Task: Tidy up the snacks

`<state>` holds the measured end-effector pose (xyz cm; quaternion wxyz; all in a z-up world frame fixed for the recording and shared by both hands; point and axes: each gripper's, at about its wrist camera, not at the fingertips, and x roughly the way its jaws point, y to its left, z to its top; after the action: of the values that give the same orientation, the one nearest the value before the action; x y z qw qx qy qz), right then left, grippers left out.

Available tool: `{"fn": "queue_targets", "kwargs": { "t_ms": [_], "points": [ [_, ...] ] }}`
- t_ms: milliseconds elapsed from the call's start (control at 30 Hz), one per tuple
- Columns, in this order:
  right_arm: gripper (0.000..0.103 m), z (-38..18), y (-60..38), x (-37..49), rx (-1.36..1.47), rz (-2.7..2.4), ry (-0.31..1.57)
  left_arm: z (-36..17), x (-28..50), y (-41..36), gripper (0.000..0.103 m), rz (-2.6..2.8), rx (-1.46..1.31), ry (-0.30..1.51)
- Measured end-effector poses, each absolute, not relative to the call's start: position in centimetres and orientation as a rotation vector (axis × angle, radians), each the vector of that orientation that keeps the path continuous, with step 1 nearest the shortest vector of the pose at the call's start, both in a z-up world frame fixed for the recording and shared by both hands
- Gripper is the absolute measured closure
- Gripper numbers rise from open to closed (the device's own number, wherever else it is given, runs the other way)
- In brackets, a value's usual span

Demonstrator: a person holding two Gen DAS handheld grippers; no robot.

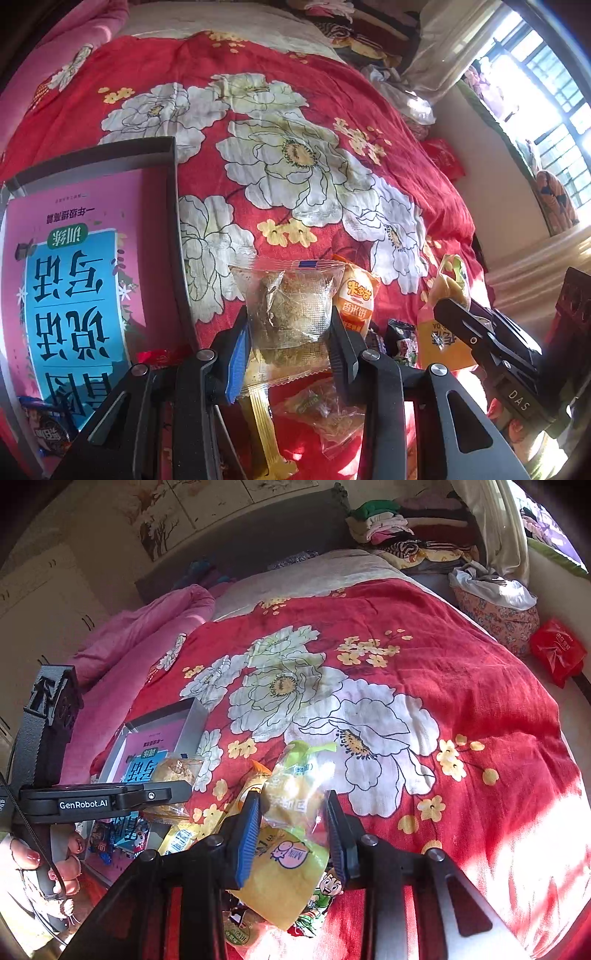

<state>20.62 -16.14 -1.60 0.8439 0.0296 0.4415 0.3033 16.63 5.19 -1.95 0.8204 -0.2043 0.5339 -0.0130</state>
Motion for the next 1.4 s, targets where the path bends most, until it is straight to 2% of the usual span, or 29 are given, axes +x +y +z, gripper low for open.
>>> {"fn": "queue_targets", "kwargs": {
  "t_ms": [1400],
  "points": [
    [0.069, 3.8, -8.5, 14.1, -0.025, 0.865, 0.857, 4.0, 6.5, 14.4, 0.064, 0.134, -0.532, 0.960]
  ]
}}
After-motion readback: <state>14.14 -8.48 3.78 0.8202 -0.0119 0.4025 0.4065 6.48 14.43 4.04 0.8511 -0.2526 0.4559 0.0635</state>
